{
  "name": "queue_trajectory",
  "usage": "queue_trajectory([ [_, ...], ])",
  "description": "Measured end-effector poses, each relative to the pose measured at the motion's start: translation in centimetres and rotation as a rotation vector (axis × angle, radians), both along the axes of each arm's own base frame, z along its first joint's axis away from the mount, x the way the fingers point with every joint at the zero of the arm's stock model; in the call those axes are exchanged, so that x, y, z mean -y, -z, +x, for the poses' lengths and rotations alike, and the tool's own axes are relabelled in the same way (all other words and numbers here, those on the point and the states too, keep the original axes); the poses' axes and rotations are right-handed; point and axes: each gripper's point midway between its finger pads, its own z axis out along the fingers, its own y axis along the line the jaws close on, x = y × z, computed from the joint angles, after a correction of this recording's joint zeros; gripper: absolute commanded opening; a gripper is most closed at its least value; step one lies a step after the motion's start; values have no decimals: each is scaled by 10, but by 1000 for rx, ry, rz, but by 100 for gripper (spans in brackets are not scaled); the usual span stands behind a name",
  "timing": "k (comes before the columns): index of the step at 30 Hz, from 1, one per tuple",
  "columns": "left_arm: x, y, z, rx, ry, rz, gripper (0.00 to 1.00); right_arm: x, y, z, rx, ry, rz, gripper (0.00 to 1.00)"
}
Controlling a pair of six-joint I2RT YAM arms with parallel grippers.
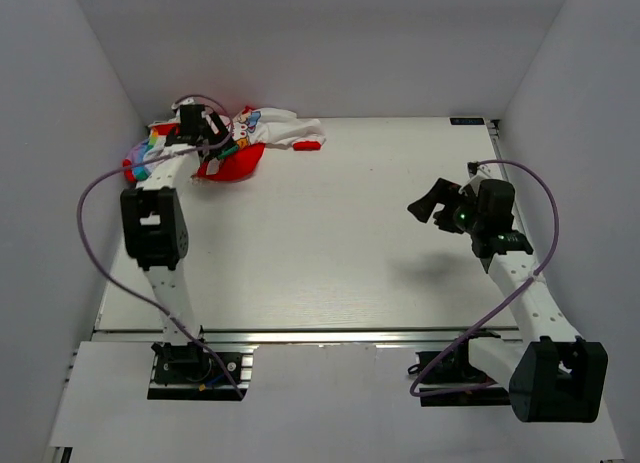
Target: Zip up the jacket
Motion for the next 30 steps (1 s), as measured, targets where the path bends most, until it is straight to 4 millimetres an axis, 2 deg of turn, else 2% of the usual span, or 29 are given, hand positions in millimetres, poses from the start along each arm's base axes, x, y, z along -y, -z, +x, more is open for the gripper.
queue_trajectory([
  [3, -15, 31, 53, -33, -41, 72, 98, -1, 2, -1, 2, -21, -10, 89],
  [5, -23, 55, 71, -59, -53, 107, 98, -1, 1, -1, 9, -24, -17, 89],
  [6, -25, 71, 75, -85, -52, 120, 89, -1, 0, -1, 16, -26, -20, 89],
  [7, -25, 85, 77, -107, -47, 127, 53, -1, -1, -1, 23, -28, -23, 89],
  [9, -26, 98, 79, -123, -35, 157, 0, 0, -6, -2, 47, -30, -28, 88],
  [10, -25, 97, 80, -119, -33, 155, 0, 0, -9, -2, 63, -31, -29, 88],
  [13, -7, 84, 80, -92, 29, 145, 0, 0, -16, -4, 95, -35, -33, 86],
  [15, 13, 76, 66, -76, 75, 145, 0, -1, -19, -4, 108, -39, -31, 83],
  [17, 40, 64, 37, -77, 127, 142, 0, -1, -21, -5, 120, -41, -29, 81],
  [19, 77, 43, 1, -54, 182, 113, 0, -2, -22, -8, 128, -40, -22, 82],
  [22, 138, 0, -56, 23, 277, 32, 0, -3, -22, -12, 131, -42, -15, 84],
  [23, 160, -14, -80, 55, 319, -4, 4, -3, -21, -13, 127, -43, -11, 86],
  [24, 184, -24, -110, 71, 373, -37, 42, -3, -20, -15, 120, -44, -9, 88],
  [25, 205, -32, -136, 82, 430, -51, 85, -3, -17, -17, 104, -42, -10, 89],
  [26, 227, -40, -160, 92, 486, -77, 86, -3, -16, -18, 99, -41, -10, 89],
  [27, 255, -44, -190, 77, 569, -91, 97, -1, -12, -19, 79, -31, -16, 89],
  [29, 293, -43, -237, 29, 693, -99, 98, 3, -3, -22, 38, -6, -29, 89],
  [30, 303, -38, -257, -7, 740, -94, 98, 6, 2, -24, 16, 7, -37, 89],
])
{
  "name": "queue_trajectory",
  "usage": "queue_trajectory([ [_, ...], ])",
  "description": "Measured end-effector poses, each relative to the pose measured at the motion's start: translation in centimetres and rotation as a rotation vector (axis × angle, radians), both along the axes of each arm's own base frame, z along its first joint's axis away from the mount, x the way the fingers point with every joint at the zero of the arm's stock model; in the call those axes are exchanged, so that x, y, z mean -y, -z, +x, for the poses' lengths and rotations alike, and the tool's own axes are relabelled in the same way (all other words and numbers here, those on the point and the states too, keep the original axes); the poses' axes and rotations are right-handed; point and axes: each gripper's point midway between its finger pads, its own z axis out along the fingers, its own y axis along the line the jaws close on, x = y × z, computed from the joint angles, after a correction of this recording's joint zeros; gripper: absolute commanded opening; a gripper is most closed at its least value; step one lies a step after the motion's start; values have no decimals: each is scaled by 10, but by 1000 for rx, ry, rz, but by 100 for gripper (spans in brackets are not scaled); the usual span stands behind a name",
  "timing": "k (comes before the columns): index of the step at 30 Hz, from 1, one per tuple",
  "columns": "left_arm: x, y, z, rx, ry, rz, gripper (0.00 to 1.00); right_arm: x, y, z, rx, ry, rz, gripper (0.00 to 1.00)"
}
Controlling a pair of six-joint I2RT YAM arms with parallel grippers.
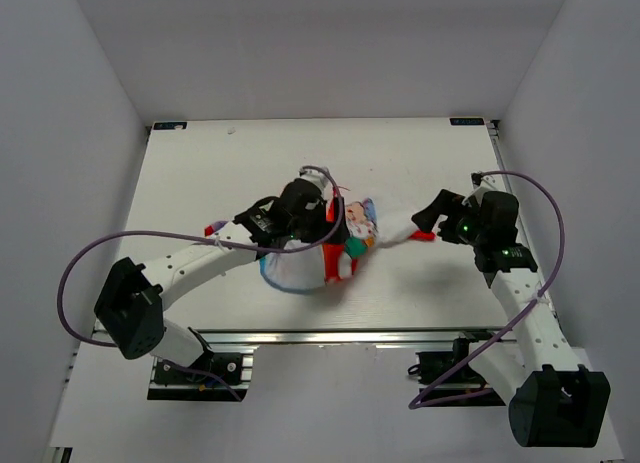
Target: Zip up the jacket
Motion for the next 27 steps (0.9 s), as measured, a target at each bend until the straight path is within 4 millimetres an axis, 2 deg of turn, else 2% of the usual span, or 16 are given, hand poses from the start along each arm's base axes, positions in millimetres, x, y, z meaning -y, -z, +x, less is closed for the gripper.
queue_trajectory([
  [1, 4, 7, -16, -32, 33, 28, 98, 3, 4, -1, -20, 16, -8, 89],
  [3, -4, 21, -33, -88, 49, 93, 98, 7, 12, -5, -58, 39, -23, 89],
  [7, -42, 30, -28, -93, -62, 224, 98, 13, 28, -10, -128, 74, -46, 89],
  [9, -57, 22, -16, -58, -131, 284, 98, 15, 36, -11, -162, 82, -58, 89],
  [11, -60, 4, 4, 2, -181, 312, 98, 16, 44, -12, -200, 91, -77, 89],
  [15, -40, -35, 60, 137, -197, 293, 98, 16, 56, -8, -266, 103, -134, 89],
  [17, -29, -34, 85, 170, -161, 322, 98, 14, 57, -3, -282, 104, -164, 89],
  [19, -20, -23, 108, 182, -129, 370, 98, 13, 55, 5, -289, 108, -196, 89],
  [22, -10, 8, 133, 153, -96, 449, 98, 2, 50, 21, -279, 105, -254, 89],
  [24, -11, 33, 142, 113, -85, 489, 98, -17, 47, 30, -273, 73, -294, 89],
  [27, -20, 70, 144, 17, -67, 527, 96, -57, 47, 48, -274, 21, -330, 88],
])
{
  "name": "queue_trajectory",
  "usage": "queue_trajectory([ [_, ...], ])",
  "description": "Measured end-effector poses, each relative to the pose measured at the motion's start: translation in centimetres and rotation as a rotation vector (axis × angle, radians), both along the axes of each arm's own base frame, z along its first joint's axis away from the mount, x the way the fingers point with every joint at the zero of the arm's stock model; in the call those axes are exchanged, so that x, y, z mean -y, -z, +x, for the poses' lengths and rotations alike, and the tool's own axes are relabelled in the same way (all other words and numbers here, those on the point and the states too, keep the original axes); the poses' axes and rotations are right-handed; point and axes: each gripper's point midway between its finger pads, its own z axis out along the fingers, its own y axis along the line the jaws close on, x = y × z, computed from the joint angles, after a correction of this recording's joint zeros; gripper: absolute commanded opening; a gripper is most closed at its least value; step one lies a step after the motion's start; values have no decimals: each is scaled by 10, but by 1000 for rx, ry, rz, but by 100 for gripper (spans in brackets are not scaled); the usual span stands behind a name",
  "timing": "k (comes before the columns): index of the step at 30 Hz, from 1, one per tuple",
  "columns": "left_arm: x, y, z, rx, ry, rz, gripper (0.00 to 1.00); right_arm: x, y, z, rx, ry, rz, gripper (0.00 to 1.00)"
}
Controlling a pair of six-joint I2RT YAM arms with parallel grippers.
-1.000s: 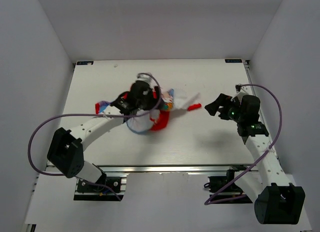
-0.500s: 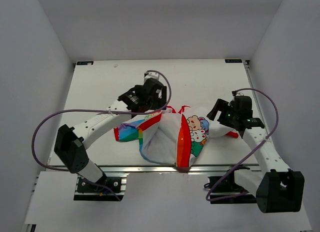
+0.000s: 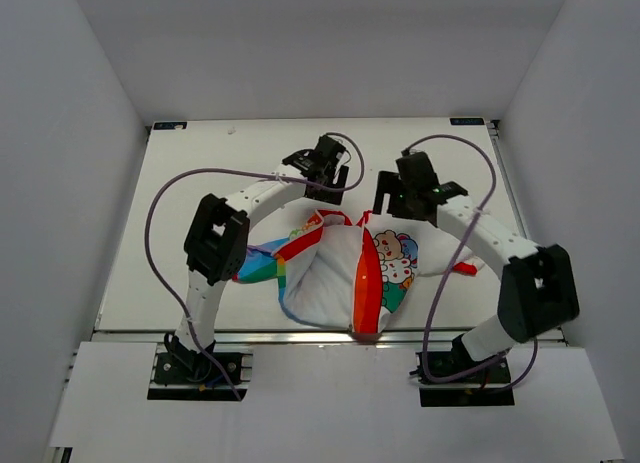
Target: Zip up the jacket
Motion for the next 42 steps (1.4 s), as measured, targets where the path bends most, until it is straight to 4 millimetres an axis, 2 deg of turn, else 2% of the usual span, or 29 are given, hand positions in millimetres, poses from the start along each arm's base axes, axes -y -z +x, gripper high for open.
queue_trajectory([
  [2, -9, 19, 7, -60, -26, -8, 94, -24, 7, 11, -23, -13, 4, 87],
  [6, -33, 48, 10, -151, -70, -48, 94, -50, 35, 21, -95, 14, -23, 84],
  [10, -45, 75, -11, -242, -64, -84, 81, -67, 66, 31, -163, 59, -64, 76],
  [12, -38, 76, -17, -250, -35, -110, 70, -68, 78, 32, -179, 80, -82, 68],
  [14, -25, 75, -24, -270, 4, -164, 57, -65, 88, 33, -195, 107, -101, 51],
  [15, -19, 75, -25, -275, 22, -187, 38, -62, 91, 33, -197, 126, -108, 44],
  [17, -8, 76, -30, -294, 52, -236, 17, -58, 93, 34, -196, 159, -117, 31],
  [18, -4, 77, -33, -306, 71, -257, 0, -56, 92, 36, -189, 177, -120, 24],
  [19, 0, 77, -37, -318, 86, -280, 0, -54, 89, 37, -178, 189, -122, 11],
  [20, 3, 76, -40, -324, 105, -297, 0, -53, 86, 37, -169, 200, -121, 10],
  [21, 6, 74, -43, -324, 119, -316, 0, -51, 81, 37, -153, 207, -116, 0],
  [24, 7, 67, -55, -322, 144, -358, 0, -45, 58, 28, -93, 173, -96, 0],
  [26, 4, 53, -64, -294, 156, -388, 0, -45, 37, 20, -37, 120, -53, 0],
  [29, -2, 15, -75, -202, 171, -447, 0, -45, 11, 2, 42, 33, 17, 0],
  [31, -5, -18, -84, -120, 187, -506, 0, -41, 3, -19, 76, -18, 62, 0],
  [34, -9, -52, -107, -19, 223, -575, 0, -30, 12, -57, 80, -59, 112, 0],
  [36, -7, -58, -133, 15, 264, -582, 0, -23, 27, -83, 67, -85, 140, 0],
  [40, 9, -37, -195, -22, 385, -544, 0, -7, 57, -122, 29, -104, 158, 0],
  [42, 7, -21, -220, -61, 412, -526, 0, -1, 60, -131, 38, -93, 167, 0],
])
